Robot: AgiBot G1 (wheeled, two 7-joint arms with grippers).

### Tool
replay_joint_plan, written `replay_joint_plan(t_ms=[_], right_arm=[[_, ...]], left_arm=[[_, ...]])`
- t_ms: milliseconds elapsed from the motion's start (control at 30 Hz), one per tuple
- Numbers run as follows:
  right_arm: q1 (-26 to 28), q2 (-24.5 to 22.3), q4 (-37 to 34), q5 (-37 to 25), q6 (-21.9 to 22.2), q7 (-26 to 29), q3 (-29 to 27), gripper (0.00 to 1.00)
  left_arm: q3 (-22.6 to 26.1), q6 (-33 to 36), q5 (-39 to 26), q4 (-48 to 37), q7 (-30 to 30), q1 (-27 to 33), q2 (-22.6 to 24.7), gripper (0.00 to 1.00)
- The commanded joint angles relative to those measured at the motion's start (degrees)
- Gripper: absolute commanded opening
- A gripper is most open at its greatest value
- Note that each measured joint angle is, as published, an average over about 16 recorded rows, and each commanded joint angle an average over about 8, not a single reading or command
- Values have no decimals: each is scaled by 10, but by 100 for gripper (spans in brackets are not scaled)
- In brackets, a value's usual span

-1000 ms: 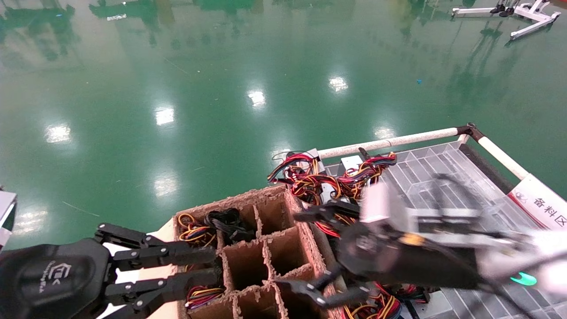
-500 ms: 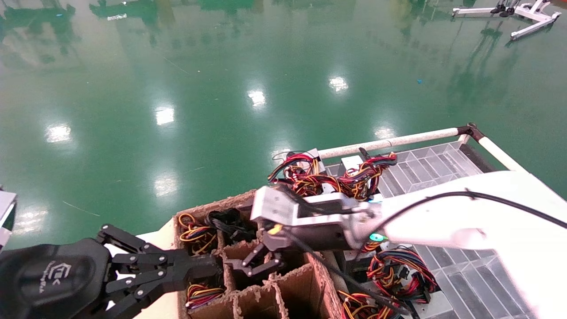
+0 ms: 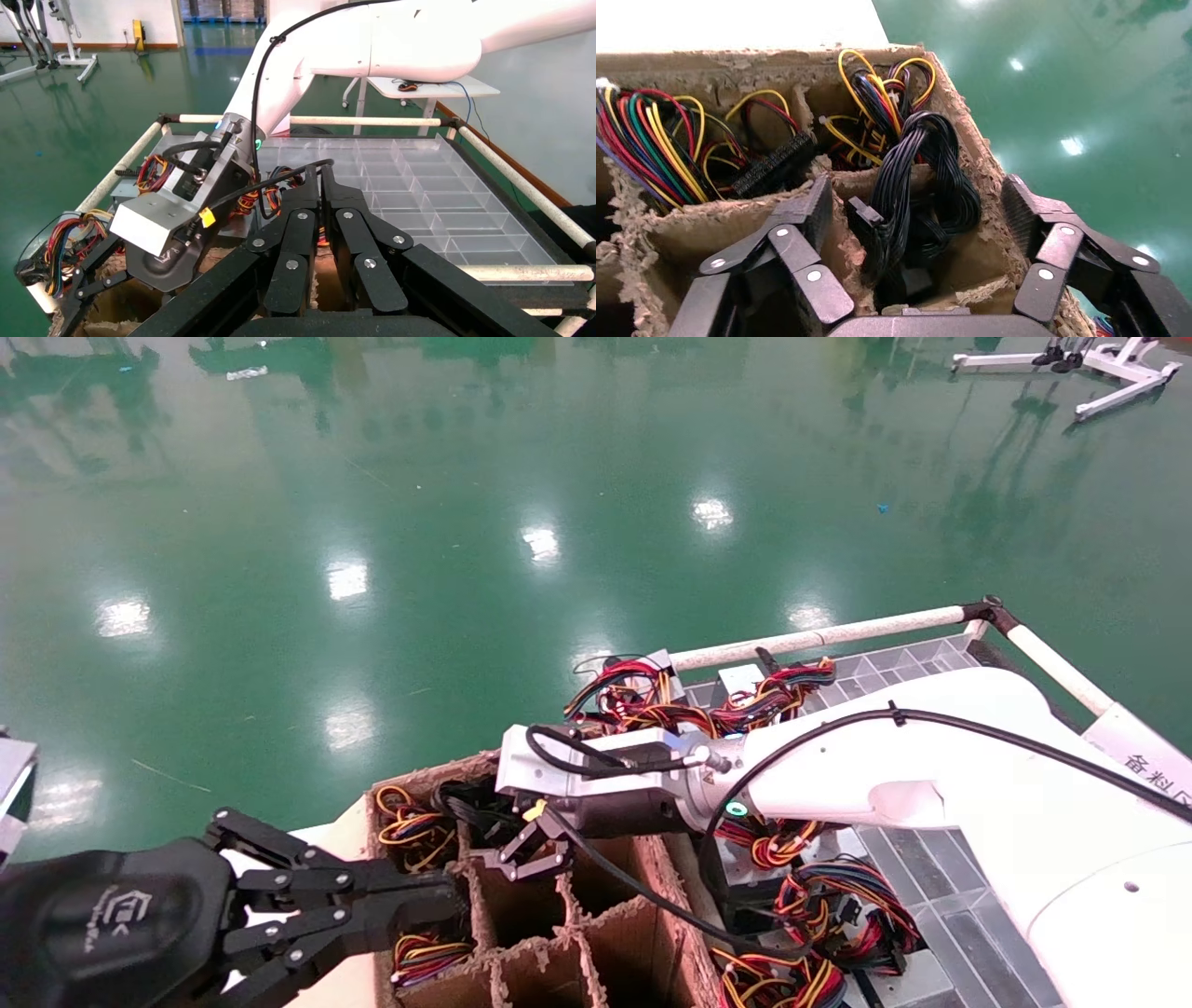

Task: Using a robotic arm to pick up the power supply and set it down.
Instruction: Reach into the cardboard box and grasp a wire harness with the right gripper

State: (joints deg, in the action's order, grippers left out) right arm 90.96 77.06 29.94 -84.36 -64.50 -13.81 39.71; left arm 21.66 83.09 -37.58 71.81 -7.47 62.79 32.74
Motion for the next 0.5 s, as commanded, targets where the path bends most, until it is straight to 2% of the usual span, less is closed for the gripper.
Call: replay_joint_plan(t_ms=[33, 500], right_arm=[[3, 2, -3, -2, 5, -5, 6, 0], [4, 2, 0, 19, 29, -5, 39, 0]], left_arm=[[0, 0, 0, 0, 0, 0, 0, 100], [0, 0, 0, 0, 0, 0, 0, 100]])
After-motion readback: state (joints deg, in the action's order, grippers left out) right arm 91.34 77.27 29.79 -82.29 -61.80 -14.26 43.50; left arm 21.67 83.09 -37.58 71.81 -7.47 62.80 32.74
